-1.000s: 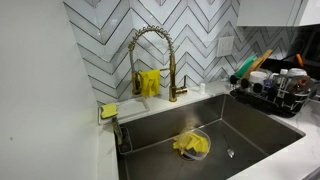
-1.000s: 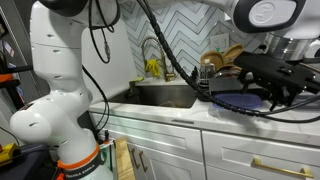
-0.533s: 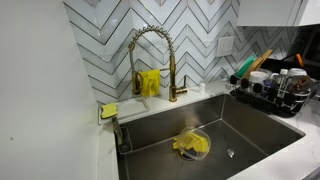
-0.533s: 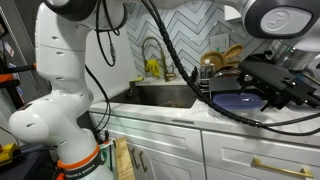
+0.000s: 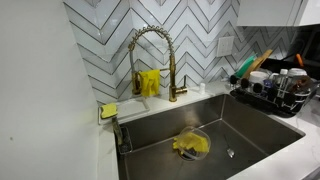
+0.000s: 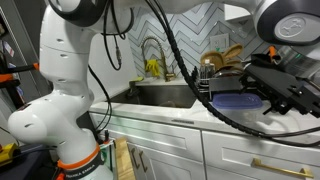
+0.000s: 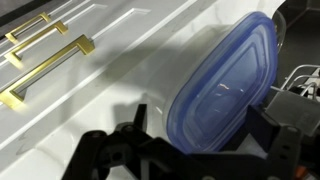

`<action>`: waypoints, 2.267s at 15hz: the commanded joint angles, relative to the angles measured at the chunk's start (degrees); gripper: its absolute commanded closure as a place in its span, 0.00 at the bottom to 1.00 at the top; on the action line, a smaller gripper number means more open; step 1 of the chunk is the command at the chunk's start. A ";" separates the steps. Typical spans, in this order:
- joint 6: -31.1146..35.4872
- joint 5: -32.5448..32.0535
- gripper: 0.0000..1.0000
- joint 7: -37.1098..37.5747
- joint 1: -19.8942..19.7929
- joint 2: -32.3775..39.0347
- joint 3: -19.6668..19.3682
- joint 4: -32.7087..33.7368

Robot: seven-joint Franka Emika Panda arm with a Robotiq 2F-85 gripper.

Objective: Put the lid on the lunch box, then put the lunch box on the rack

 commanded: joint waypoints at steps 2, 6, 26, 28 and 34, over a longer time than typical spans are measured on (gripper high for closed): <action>-3.62 2.11 0.34 0.58 -1.72 3.04 0.95 3.35; -4.93 2.88 0.65 0.91 -2.15 4.46 1.13 4.86; -20.29 -2.25 0.96 2.45 -0.66 0.01 0.50 9.62; -19.15 -0.02 0.84 2.64 -1.01 0.22 1.05 9.63; -23.83 5.45 0.96 3.34 -2.62 -0.37 1.74 10.74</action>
